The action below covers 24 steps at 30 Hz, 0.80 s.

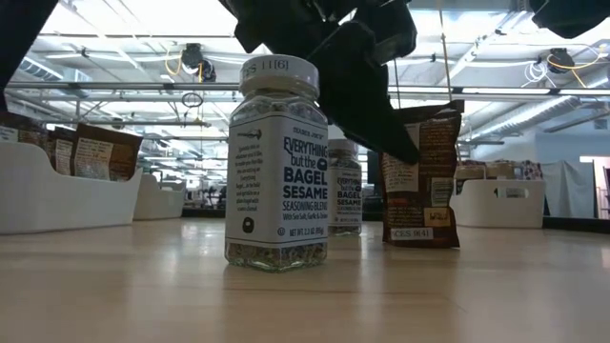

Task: Sort spices by type
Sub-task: Put the orange seasoning pack into the left white bin

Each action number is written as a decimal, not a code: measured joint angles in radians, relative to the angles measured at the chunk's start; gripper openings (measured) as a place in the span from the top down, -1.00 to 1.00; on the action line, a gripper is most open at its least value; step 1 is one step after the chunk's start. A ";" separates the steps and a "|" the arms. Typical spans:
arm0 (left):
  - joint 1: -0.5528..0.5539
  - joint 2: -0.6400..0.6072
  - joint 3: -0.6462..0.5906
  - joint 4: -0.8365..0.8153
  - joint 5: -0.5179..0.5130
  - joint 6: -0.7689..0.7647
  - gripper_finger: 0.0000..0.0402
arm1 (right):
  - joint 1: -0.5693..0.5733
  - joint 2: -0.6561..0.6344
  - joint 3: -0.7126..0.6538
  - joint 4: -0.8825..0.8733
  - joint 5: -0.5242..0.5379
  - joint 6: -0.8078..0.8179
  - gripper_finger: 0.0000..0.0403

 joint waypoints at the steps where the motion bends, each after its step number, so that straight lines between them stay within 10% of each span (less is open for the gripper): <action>1: 0.000 0.000 0.000 0.001 0.000 0.000 0.18 | 0.000 0.000 0.000 0.000 0.000 0.000 -0.12; 17: 0.001 -0.004 0.000 0.005 0.001 0.000 0.93 | 0.000 0.000 0.000 -0.001 0.000 0.000 -0.12; 24: 0.000 -0.069 0.003 -0.014 0.009 -0.001 0.94 | 0.000 0.000 0.000 -0.006 0.000 0.000 -0.12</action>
